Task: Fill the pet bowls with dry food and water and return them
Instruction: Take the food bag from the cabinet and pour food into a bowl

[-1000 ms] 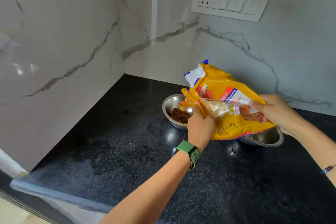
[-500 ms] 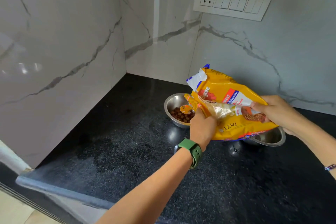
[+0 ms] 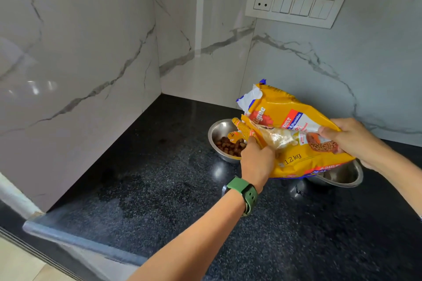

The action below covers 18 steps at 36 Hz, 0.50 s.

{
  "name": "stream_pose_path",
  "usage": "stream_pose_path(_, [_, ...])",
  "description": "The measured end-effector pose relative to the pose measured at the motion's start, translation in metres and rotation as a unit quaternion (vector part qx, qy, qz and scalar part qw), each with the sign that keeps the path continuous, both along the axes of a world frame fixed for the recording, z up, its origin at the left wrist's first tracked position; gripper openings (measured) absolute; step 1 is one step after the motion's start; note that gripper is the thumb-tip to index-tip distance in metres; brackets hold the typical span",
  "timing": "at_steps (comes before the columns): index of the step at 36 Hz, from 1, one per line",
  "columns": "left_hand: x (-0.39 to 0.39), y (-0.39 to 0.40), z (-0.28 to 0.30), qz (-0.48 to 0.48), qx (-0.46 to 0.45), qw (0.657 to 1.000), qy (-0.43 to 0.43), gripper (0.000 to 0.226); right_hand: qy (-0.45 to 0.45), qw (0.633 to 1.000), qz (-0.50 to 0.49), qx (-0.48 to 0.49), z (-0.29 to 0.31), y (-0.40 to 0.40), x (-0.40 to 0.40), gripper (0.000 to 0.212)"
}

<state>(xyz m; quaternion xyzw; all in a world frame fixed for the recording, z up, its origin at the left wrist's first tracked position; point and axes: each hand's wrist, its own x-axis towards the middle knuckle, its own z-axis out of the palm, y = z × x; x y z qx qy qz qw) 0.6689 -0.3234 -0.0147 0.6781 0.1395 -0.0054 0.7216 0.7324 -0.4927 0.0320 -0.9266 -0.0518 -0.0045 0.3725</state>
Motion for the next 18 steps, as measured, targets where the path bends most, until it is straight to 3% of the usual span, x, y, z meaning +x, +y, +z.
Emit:
stream_pose_path(3, [0.0, 0.001, -0.002, 0.011, 0.004, 0.999, -0.033, 0.049, -0.024, 1.0, 0.005, 0.0, 0.004, 0.001, -0.002, 0.021])
stream_pose_path(9, [0.007, -0.005, -0.019, 0.004, -0.015, 0.999, 0.03, 0.052, 0.005, 0.997, 0.035, -0.067, 0.0, 0.006, 0.0, 0.035])
stream_pose_path(18, [-0.001, -0.001, 0.004, -0.001, 0.01, 1.0, -0.015, 0.055, -0.016, 0.999, 0.035, -0.032, 0.014, 0.007, -0.006, 0.021])
